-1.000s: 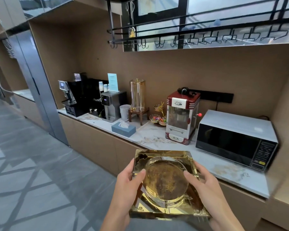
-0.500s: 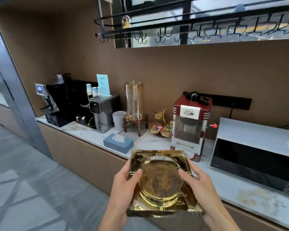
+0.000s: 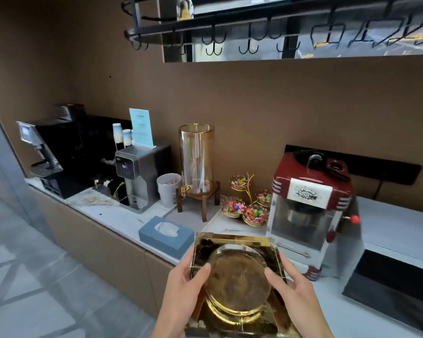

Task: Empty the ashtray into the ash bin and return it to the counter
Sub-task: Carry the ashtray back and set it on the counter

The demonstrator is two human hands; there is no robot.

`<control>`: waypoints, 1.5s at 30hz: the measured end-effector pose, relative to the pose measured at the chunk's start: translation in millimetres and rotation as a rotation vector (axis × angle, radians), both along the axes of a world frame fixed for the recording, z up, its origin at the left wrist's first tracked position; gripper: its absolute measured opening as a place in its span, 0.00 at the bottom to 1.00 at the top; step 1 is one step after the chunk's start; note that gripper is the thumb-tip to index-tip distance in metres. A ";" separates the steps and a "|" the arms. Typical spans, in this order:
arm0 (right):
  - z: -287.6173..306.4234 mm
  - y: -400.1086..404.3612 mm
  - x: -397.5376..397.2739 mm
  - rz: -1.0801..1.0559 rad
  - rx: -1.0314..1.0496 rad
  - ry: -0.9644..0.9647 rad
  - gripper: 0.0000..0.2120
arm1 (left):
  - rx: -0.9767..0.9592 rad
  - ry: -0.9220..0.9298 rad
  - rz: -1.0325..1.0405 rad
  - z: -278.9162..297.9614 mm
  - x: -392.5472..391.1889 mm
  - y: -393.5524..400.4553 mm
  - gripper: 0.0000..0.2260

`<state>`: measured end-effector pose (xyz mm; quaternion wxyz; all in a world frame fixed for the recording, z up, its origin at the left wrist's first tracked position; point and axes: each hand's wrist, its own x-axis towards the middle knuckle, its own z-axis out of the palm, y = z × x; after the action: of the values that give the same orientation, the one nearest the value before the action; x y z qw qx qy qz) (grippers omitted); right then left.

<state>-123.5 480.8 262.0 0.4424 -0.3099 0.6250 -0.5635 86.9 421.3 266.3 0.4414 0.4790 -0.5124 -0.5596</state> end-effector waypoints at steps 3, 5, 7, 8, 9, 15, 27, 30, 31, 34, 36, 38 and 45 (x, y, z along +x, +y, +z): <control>-8.1 -44.6 -13.5 -0.011 -0.032 0.018 0.29 | 0.055 0.018 0.002 -6.9 -15.6 -40.9 0.26; -9.7 -73.0 -24.8 -0.012 -0.030 0.015 0.30 | 0.075 0.013 -0.004 -9.4 -26.9 -68.1 0.25; -12.6 -101.0 -38.5 -0.021 -0.026 -0.003 0.31 | 0.076 -0.008 -0.002 -11.1 -39.5 -95.9 0.25; -14.7 -114.8 -44.1 -0.030 -0.024 -0.012 0.31 | 0.067 -0.008 -0.003 -10.0 -45.3 -108.5 0.25; -15.0 -127.5 -48.8 -0.038 -0.016 -0.009 0.31 | 0.051 -0.014 -0.004 -8.3 -50.8 -120.7 0.25; -20.7 -189.7 -75.3 -0.049 0.072 0.013 0.29 | 0.044 -0.074 -0.004 -14.8 -75.9 -185.0 0.27; -54.9 -256.4 -78.7 -0.074 0.116 0.047 0.34 | 0.109 -0.117 -0.068 -45.6 -84.5 -267.5 0.26; -58.1 -262.3 -72.2 -0.089 0.147 0.085 0.37 | 0.143 -0.124 -0.088 -52.0 -82.8 -283.1 0.23; -62.0 -265.4 -72.6 -0.087 0.157 0.079 0.37 | 0.177 -0.121 -0.089 -55.1 -81.0 -289.5 0.23; -72.2 -273.0 -71.0 -0.058 0.200 0.133 0.33 | 0.264 -0.155 -0.123 -64.9 -76.7 -308.9 0.25; -78.5 -278.0 -70.2 -0.036 0.246 0.150 0.26 | 0.275 -0.169 -0.162 -73.1 -75.0 -321.8 0.23; -85.8 -282.6 -69.5 -0.022 0.295 0.167 0.26 | 0.262 -0.178 -0.207 -82.1 -75.2 -333.2 0.20; -118.9 -291.0 -66.7 0.036 0.410 0.242 0.24 | 0.260 -0.366 -0.311 -118.5 -82.4 -359.3 0.20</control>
<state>-190.2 189.8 143.0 0.4283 -0.2898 0.7692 -0.3754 4.5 62.0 147.9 0.1852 0.5404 -0.5749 -0.5858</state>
